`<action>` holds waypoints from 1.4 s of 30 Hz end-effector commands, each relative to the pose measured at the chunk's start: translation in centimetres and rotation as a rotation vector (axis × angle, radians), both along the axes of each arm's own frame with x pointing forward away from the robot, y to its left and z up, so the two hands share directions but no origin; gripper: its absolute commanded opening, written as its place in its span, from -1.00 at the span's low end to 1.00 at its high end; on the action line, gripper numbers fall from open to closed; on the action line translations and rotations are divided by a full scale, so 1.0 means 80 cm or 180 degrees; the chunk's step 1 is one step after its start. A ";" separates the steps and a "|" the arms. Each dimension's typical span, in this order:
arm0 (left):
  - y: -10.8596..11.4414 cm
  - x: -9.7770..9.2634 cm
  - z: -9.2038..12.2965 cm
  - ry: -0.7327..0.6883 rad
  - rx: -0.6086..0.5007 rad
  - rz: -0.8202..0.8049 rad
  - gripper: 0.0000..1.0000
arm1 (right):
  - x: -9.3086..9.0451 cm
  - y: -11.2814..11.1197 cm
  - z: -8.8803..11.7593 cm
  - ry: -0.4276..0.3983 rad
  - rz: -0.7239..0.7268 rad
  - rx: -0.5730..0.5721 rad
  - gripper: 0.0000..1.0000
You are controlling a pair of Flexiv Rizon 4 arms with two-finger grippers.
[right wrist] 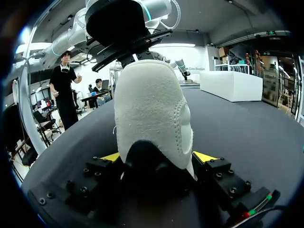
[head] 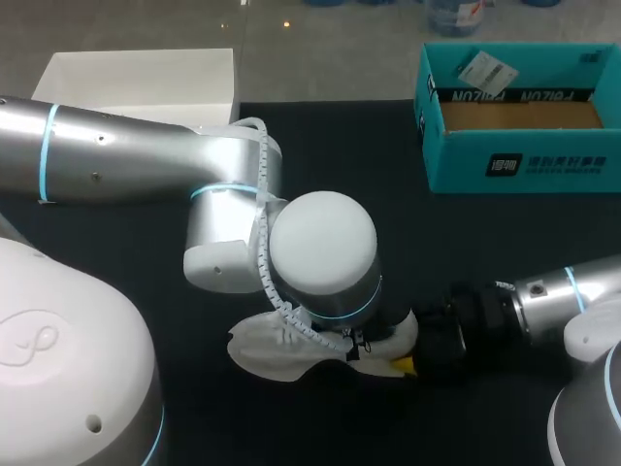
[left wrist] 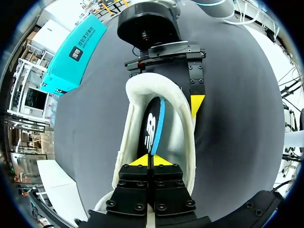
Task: Take the shoe out of the shoebox, open the shoe tongue, remove and reinsert the insole, then place the shoe into the shoebox
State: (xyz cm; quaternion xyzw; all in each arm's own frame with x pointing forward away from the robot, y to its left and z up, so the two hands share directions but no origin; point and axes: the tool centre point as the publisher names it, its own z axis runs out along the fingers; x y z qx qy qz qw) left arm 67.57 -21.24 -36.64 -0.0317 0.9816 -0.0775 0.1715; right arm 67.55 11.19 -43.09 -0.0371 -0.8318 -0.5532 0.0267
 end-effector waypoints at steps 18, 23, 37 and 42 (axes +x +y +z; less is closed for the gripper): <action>0.032 -0.019 0.052 0.0037 -0.0320 0.0007 -1.00 | -0.004 0.003 -0.003 0.0001 -0.0002 -0.0013 -1.00; 0.026 -0.025 0.062 0.0039 -0.0387 -0.0012 -1.00 | -0.004 0.003 -0.003 0.0001 -0.0002 -0.0013 -1.00; -0.005 -0.032 0.066 0.0029 -0.0349 0.0041 -1.00 | -0.004 0.003 -0.003 0.0001 -0.0002 -0.0013 -1.00; -0.004 -0.031 0.060 0.0033 -0.0339 0.0033 -0.53 | -0.004 0.003 -0.003 0.0001 -0.0002 -0.0013 -1.00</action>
